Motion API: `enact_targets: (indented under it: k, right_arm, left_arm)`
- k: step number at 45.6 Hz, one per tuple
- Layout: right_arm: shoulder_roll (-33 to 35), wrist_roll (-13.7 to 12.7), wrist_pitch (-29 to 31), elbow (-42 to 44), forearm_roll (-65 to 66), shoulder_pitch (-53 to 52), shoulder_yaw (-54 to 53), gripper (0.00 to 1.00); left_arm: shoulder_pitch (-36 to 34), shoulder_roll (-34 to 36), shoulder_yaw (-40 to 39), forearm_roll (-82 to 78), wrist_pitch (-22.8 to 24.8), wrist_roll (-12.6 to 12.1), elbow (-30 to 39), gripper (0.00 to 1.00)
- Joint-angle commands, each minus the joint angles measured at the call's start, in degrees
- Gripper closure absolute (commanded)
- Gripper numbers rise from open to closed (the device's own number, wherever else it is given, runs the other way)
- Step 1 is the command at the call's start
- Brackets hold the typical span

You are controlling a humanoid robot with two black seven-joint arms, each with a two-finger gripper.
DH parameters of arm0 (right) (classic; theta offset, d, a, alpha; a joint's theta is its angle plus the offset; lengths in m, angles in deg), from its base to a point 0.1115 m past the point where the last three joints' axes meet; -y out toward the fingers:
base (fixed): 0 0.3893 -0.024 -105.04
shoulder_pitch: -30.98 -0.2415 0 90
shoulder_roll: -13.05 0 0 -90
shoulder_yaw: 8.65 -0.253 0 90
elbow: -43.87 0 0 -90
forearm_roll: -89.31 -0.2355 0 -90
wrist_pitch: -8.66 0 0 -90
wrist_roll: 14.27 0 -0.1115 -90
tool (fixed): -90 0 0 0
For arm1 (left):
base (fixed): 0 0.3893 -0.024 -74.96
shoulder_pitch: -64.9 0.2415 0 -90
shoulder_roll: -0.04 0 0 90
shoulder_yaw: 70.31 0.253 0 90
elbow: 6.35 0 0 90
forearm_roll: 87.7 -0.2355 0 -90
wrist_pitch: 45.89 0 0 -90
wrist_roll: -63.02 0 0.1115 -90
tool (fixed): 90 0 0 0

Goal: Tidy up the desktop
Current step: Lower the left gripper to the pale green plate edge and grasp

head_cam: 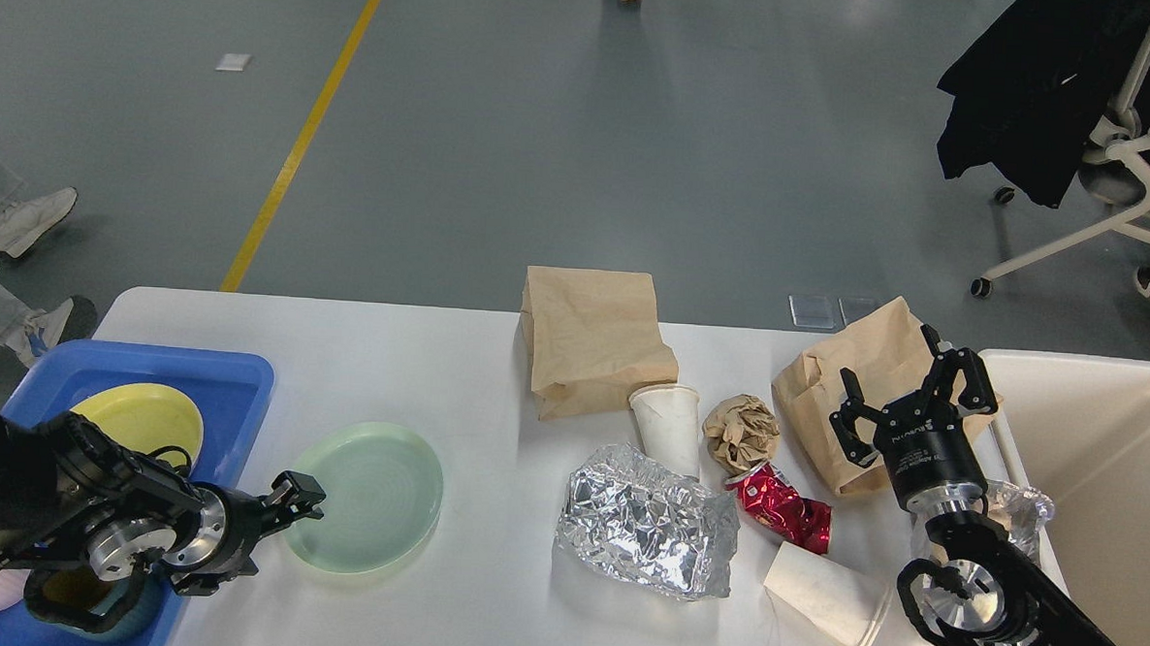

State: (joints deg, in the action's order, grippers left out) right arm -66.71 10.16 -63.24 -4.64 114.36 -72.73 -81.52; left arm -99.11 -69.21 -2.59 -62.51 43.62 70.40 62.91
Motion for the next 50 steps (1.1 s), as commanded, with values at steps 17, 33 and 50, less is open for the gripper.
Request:
enact_targets:
  k: [17,33,50]
  right_arm:
    - [0.0,0.0,0.0,0.0,0.0,0.0,0.0,0.0]
    - [0.0,0.0,0.0,0.0,0.0,0.0,0.0,0.0]
    - [0.0,0.0,0.0,0.0,0.0,0.0,0.0,0.0]
  left_arm:
    - [0.6,-0.1,-1.7,-0.1,0.0,0.0,0.0,0.55]
    - [1.0,-0.1,-1.8,0.0,0.0,-0.4,-0.6,0.69]
    - [2.0,-0.1,-1.8,0.0,0.0,-0.4,-1.3,0.7]
